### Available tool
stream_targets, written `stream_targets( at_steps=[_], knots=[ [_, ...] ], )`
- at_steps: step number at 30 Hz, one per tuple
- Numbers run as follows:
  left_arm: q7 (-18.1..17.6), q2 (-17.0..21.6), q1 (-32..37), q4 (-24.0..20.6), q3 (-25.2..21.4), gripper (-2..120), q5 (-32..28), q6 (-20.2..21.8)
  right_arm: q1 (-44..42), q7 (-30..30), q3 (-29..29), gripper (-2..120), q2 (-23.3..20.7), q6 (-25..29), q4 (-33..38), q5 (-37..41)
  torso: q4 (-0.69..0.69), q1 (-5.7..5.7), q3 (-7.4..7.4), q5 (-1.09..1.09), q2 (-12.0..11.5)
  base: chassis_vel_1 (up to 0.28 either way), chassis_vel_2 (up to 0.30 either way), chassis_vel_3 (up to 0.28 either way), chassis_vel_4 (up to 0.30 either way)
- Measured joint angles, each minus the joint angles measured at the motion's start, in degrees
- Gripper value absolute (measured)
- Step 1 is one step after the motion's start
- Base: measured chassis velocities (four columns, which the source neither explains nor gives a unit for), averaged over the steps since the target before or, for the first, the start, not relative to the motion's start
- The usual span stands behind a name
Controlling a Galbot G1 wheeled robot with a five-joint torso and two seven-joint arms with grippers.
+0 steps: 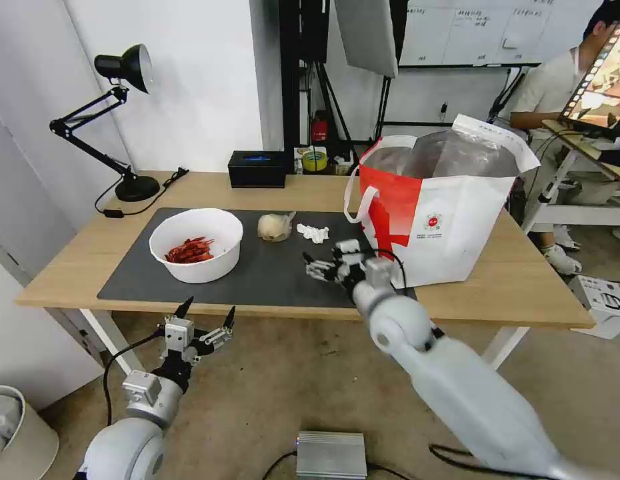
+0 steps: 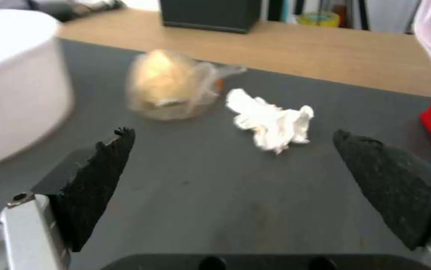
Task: Pick up the trash from the table and place it into the takeout bag.
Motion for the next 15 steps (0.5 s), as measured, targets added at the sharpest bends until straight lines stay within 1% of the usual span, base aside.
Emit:
stream_targets(
  at_steps=[1,2,5,9,11,12,15],
  knots=[
    [0.0,-0.04,-0.06,0.23,0.05,100,0.04,0.0,1.79,0.95,-0.73,100,0.98,-0.6,-2.15,0.23,0.0,0.0,0.0,-0.01,0.0,0.0,0.0,0.0,0.0],
    [0.0,-0.04,-0.06,0.23,0.05,100,0.04,0.0,1.79,0.95,-0.73,100,0.98,-0.6,-2.15,0.23,0.0,0.0,0.0,-0.01,0.0,0.0,0.0,0.0,0.0],
    [0.0,-0.14,-0.05,0.76,0.27,100,0.29,-0.01,6.29,3.27,-2.29,100,3.76,-2.23,-7.72,0.32,0.0,0.0,0.0,-0.01,0.0,0.0,0.0,0.0,0.0],
    [0.0,-0.19,-0.04,0.94,0.41,100,0.35,-0.04,8.05,4.36,-3.15,100,4.96,-3.41,-10.1,0.33,0.0,0.0,0.0,-0.01,0.0,0.0,0.0,0.0,0.0],
    [0.0,-0.18,-0.09,1.12,0.56,100,0.36,-0.07,9.6,5.25,-3.55,100,6.31,-4.4,-12.95,0.42,0.0,0.0,-0.01,-0.01,0.01,0.0,0.0,0.0,0.0],
    [0.0,-0.18,-0.09,1.12,0.56,100,0.36,-0.07,9.6,5.25,-3.55,100,6.31,-4.4,-12.95,0.42,0.0,0.0,-0.01,-0.01,0.01,0.0,0.0,0.0,0.0],
    [0.0,0.0,-0.46,1.55,0.8,100,0.33,-0.14,12.14,5.1,-3.22,100,9.88,-4.63,-20.34,1.92,0.0,0.0,-0.01,0.0,0.01,0.0,0.0,0.0,0.0]
  ],
)
